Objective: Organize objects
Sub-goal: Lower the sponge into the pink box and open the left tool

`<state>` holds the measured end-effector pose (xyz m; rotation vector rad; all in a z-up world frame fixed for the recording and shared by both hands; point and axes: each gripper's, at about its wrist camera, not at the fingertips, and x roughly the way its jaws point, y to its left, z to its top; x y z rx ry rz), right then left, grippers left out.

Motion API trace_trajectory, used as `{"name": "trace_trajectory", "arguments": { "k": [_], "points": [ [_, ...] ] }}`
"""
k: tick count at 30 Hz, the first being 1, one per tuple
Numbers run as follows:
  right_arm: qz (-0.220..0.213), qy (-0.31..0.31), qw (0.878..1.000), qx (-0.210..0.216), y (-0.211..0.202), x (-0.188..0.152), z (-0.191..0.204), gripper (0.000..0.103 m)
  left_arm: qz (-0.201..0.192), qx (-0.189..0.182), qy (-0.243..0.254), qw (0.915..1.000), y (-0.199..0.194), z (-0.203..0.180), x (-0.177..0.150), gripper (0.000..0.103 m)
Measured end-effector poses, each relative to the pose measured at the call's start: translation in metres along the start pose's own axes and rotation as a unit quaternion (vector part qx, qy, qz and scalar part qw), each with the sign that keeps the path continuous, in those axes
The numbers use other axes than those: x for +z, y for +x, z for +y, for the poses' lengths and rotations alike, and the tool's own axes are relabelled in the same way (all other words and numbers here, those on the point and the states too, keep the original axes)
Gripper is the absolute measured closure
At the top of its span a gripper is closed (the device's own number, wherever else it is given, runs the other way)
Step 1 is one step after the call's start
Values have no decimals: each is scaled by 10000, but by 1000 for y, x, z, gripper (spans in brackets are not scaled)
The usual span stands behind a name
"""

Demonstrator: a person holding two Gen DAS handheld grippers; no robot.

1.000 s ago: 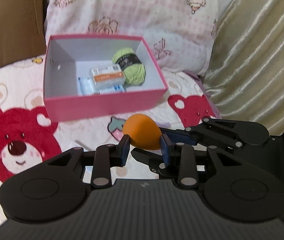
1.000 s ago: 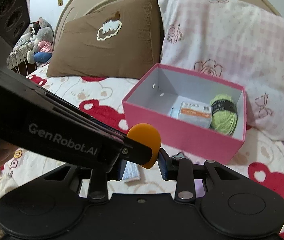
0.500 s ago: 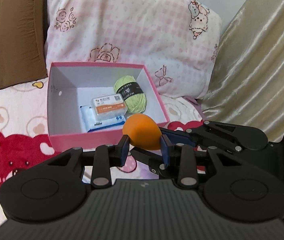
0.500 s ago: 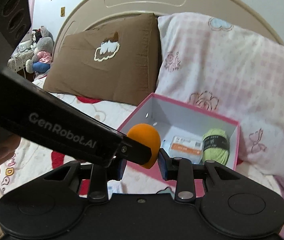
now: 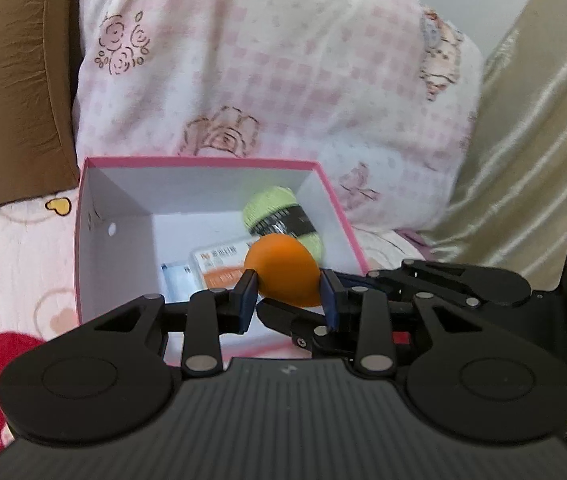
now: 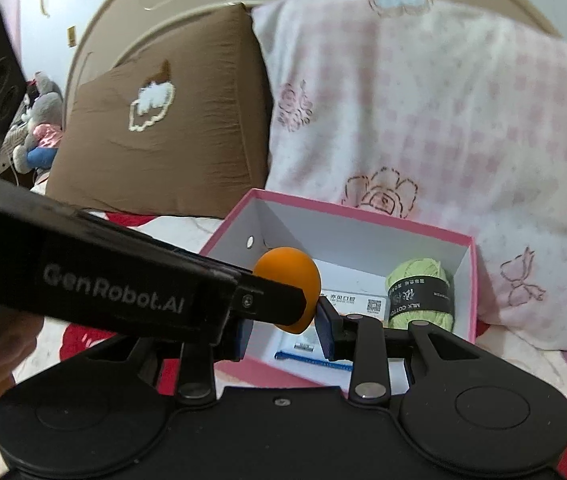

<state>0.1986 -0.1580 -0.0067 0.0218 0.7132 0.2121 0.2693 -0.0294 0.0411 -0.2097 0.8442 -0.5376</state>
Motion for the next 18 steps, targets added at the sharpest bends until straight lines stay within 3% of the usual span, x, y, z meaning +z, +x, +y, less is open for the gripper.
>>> {"name": "trace_trajectory", "arguments": {
  "k": [5, 12, 18],
  "points": [
    [251, 888, 9954, 264, 42, 18, -35, 65, -55, 146, -252, 9996, 45, 19, 23, 71],
    [499, 1140, 9922, 81, 89, 28, -64, 65, 226, 25, -639, 9977, 100, 45, 41, 70],
    [807, 921, 9923, -181, 129, 35, -69, 65, 296, 91, -899, 9955, 131, 64, 42, 70]
  ]
}}
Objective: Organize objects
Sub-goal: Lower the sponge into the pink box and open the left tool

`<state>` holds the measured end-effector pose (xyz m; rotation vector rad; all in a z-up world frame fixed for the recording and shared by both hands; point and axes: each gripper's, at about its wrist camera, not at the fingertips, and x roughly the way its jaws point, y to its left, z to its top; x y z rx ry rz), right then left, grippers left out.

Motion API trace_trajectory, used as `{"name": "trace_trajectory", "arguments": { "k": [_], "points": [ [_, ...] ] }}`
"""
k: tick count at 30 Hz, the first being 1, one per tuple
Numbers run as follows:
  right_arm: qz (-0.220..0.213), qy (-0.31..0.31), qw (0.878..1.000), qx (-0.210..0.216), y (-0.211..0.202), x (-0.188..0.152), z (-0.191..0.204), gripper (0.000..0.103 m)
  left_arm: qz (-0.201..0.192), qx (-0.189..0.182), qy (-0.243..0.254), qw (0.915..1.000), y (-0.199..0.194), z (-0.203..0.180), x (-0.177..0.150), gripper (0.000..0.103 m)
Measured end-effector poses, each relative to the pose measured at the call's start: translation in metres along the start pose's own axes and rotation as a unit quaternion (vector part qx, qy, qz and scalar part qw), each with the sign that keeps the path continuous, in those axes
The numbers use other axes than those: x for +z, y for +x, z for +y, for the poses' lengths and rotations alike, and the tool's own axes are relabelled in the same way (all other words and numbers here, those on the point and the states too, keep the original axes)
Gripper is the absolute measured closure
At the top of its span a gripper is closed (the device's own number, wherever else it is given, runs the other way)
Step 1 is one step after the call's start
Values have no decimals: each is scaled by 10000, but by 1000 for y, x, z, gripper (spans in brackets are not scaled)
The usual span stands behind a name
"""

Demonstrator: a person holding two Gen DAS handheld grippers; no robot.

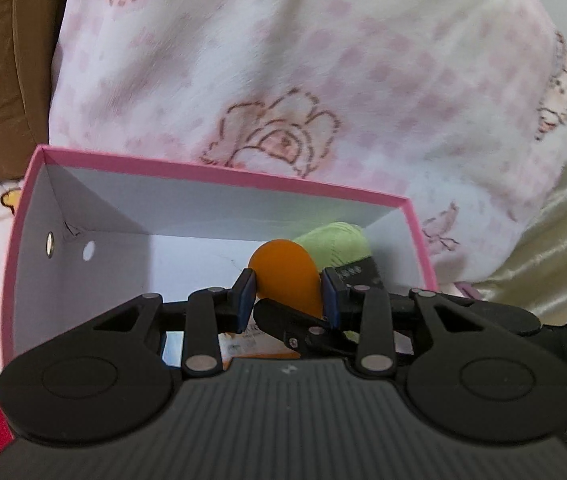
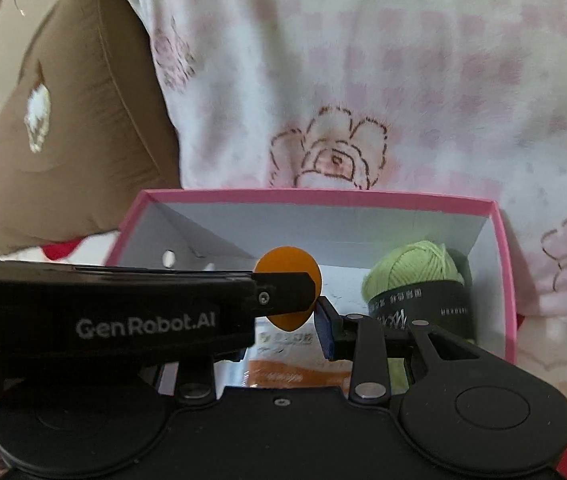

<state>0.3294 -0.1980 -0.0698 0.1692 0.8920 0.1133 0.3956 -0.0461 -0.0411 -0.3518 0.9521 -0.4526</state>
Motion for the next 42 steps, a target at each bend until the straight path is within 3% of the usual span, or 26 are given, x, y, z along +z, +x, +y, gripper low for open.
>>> {"name": "trace_trajectory", "arguments": {
  "k": [4, 9, 13, 16, 26, 31, 36, 38, 42],
  "points": [
    [138, -161, 9994, -275, 19, 3, 2, 65, 75, -92, -426, 9990, 18, 15, 3, 70],
    [294, -74, 9985, -446, 35, 8, -1, 65, 75, -147, -583, 9982, 31, 22, 4, 70],
    [230, -489, 9966, -618, 35, 6, 2, 65, 20, -233, -726, 9971, 34, 23, 1, 71],
    [295, -515, 9965, -588, 34, 6, -1, 65, 48, -193, -704, 9973, 37, 22, 1, 71],
    [304, -395, 9974, -518, 26, -5, -15, 58, 212, -238, -1377, 9900, 49, 40, -6, 71],
    [215, -438, 9974, -530, 20, -10, -17, 64, 251, -227, -1382, 9898, 51, 36, -6, 70],
    [108, -255, 9987, -418, 11, -16, -22, 64, 400, -162, -1303, 9905, 60, 30, -5, 70],
    [39, -198, 9991, -369, 5, -19, -23, 64, 402, -130, -1204, 9918, 60, 25, -5, 62],
    [-27, -242, 9993, -278, -5, -18, -20, 64, 286, 48, -932, 9952, 50, 15, -6, 58]
  ]
}}
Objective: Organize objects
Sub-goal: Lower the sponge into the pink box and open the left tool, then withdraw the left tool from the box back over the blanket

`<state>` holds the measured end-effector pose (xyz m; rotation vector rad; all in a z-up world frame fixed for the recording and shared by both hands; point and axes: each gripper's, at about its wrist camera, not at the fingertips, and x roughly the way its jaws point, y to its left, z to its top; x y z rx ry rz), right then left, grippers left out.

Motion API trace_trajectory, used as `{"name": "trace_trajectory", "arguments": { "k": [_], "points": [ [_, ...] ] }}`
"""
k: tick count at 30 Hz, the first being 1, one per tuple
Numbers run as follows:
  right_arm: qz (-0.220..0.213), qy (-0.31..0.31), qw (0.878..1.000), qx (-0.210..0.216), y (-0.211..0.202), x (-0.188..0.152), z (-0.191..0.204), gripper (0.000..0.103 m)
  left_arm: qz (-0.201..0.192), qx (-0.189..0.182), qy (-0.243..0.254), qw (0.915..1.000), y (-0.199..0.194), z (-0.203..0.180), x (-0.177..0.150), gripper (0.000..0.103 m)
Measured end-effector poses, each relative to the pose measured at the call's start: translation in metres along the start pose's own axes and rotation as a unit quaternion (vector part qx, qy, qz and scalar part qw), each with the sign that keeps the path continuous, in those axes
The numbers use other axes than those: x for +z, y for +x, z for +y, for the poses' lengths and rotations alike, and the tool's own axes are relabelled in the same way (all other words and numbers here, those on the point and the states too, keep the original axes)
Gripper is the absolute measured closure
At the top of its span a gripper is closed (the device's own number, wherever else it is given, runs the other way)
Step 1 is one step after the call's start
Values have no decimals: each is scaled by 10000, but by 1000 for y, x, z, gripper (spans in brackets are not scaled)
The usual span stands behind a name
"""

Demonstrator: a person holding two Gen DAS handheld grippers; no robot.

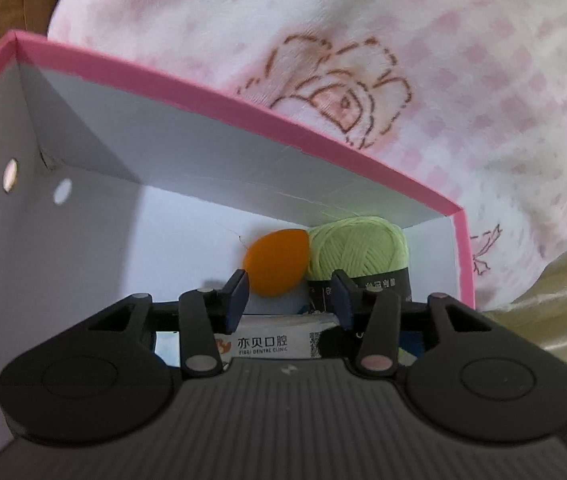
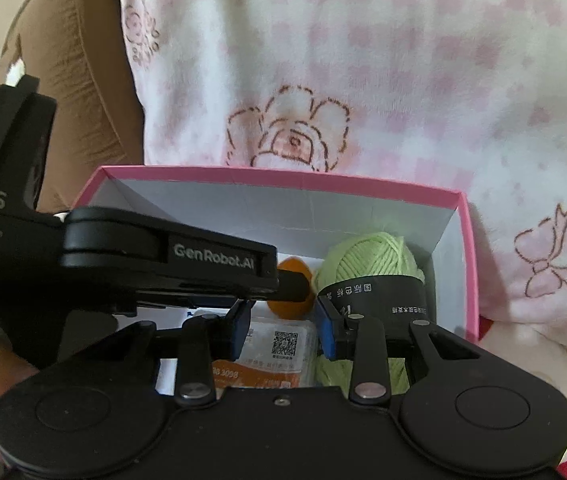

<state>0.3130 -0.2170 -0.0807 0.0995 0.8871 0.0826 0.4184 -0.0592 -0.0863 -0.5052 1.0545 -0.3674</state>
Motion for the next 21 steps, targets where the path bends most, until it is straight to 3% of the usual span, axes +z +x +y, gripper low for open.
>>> {"name": "trace_trajectory", "arguments": {
  "k": [21],
  "points": [
    [-372, -234, 9988, 221, -99, -18, 22, 63, -372, 321, 1525, 9871, -138, -48, -39, 58]
  ]
}}
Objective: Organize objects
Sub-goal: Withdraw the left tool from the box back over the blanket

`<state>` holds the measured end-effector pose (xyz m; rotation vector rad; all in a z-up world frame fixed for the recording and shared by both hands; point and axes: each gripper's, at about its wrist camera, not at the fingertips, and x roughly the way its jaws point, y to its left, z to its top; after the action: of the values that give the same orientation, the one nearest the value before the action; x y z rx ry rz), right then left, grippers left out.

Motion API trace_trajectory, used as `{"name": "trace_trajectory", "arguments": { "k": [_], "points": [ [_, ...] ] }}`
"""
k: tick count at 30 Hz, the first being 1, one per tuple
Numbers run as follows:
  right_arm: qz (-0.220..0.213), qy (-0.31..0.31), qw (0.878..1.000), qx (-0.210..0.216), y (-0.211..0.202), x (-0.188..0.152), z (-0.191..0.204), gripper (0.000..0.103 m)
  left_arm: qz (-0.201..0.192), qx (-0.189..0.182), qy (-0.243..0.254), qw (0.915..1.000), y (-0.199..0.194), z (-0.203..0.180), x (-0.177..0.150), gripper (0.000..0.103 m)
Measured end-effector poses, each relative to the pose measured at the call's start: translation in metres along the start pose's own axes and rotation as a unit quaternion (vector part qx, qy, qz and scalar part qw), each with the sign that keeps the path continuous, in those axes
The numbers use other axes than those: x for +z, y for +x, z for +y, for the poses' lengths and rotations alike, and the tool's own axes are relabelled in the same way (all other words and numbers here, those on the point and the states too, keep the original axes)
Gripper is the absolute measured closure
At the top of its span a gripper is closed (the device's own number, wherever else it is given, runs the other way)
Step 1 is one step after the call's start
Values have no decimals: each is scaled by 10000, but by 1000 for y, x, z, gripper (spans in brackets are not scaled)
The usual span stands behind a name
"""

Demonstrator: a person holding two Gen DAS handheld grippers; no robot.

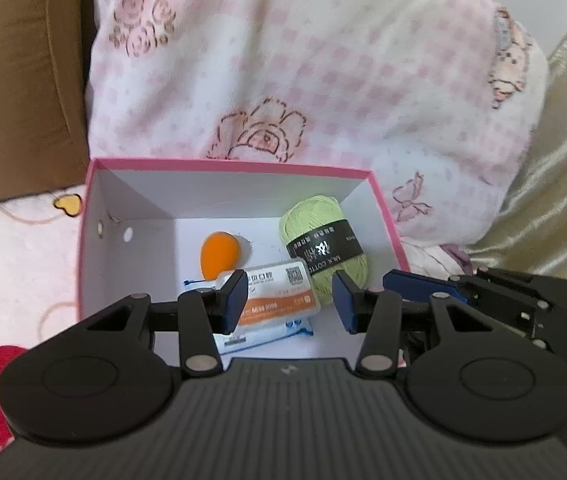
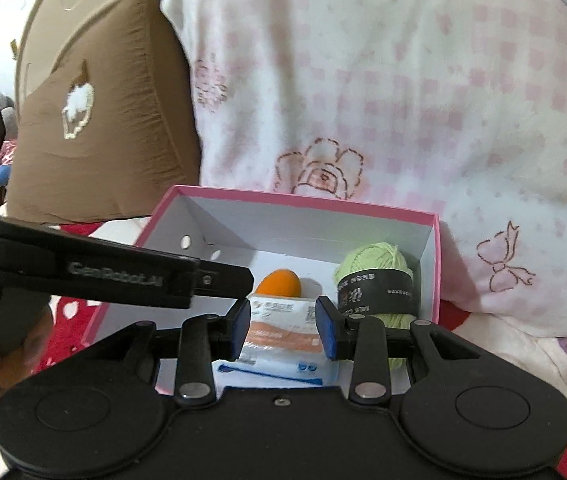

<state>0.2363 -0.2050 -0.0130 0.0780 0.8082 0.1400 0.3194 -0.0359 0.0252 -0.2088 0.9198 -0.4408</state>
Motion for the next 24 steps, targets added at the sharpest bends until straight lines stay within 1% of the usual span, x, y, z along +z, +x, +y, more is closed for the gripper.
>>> {"name": "trace_trajectory", "arguments": {
  "k": [6, 9, 13, 15, 16, 18, 19, 20, 22, 23, 24],
  "points": [
    [-67, -280, 9996, 38, -29, -4, 20, 62, -49, 36, 361, 9993, -44, -10, -12, 56],
    [-29, -405, 9992, 45, -39, -8, 29, 59, -36, -66, 356, 9993, -63, -10, -18, 56],
    [28, -721, 9974, -54, -52, -15, 45, 52, -95, -38, 350, 9993, -85, -9, -24, 55],
    [36, -763, 9971, -73, -60, -15, 49, 46, -120, -50, 312, 9994, -96, -7, -27, 54],
    [31, -775, 9970, -86, -64, -16, 51, 41, -122, -68, 286, 9995, -100, -6, -28, 53],
    [21, -813, 9966, -113, -73, -16, 53, 29, -108, -62, 266, 9996, -111, -4, -31, 52],
    [15, -851, 9963, -120, -77, -16, 55, 20, -124, -30, 286, 9995, -116, -3, -32, 51],
    [-15, -885, 9960, -124, -82, -17, 55, 18, -133, 1, 313, 9994, -121, -3, -34, 49],
    [-49, -927, 9956, -141, -91, -18, 57, 15, -146, 33, 348, 9993, -133, -2, -39, 45],
    [-49, -928, 9956, -152, -96, -19, 57, 12, -146, 33, 349, 9993, -138, -1, -42, 44],
    [-58, -922, 9956, -170, -101, -20, 58, 11, -146, 25, 351, 9993, -144, -1, -45, 44]
  ]
}}
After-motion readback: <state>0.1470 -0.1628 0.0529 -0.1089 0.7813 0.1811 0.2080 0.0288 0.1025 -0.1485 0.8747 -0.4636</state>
